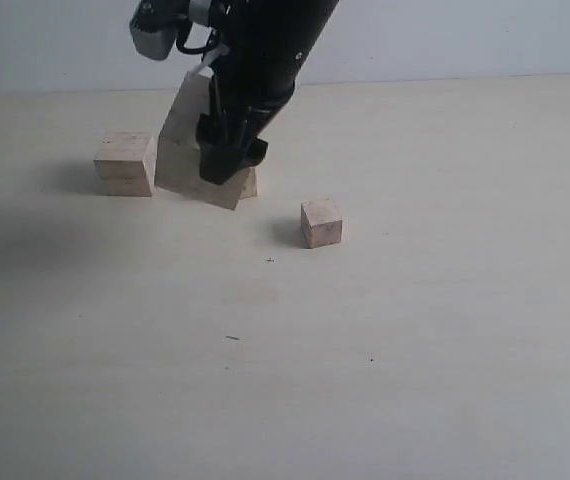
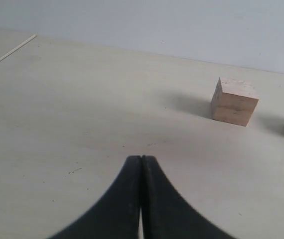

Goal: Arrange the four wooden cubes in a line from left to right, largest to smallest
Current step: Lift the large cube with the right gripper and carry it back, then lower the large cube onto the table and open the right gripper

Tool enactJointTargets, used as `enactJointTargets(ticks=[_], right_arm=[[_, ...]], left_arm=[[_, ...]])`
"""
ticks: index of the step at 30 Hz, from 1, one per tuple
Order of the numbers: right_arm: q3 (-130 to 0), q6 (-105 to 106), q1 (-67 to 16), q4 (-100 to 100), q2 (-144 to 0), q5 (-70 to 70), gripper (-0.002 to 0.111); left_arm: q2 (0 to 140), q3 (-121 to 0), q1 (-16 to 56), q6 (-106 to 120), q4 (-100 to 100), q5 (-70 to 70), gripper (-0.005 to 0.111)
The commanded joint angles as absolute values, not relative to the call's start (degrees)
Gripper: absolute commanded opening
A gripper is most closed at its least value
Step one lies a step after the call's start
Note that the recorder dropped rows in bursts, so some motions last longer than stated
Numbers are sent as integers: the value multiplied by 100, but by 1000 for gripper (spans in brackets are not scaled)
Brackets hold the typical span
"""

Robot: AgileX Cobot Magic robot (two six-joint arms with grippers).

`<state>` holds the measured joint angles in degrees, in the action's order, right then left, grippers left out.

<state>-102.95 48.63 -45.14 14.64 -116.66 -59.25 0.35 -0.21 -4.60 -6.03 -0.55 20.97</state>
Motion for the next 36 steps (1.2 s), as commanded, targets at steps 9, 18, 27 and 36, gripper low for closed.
enactJointTargets(ticks=[9, 18, 27, 36], right_arm=[[-10388, 5716, -4537, 1889, -12658, -5541, 0], [-10388, 5956, -4924, 1909, -12742, -5591, 0], [-10388, 5455, -4993, 1061, -12971, -5563, 0], [-10388, 5381, -4993, 1354, -12998, -5552, 0]], left_arm=[[0, 0, -463, -624, -49, 2044, 0], [0, 0, -463, -624, -59, 2044, 0], [0, 0, -463, -624, -59, 2044, 0], [0, 0, -463, -624, -59, 2044, 0]])
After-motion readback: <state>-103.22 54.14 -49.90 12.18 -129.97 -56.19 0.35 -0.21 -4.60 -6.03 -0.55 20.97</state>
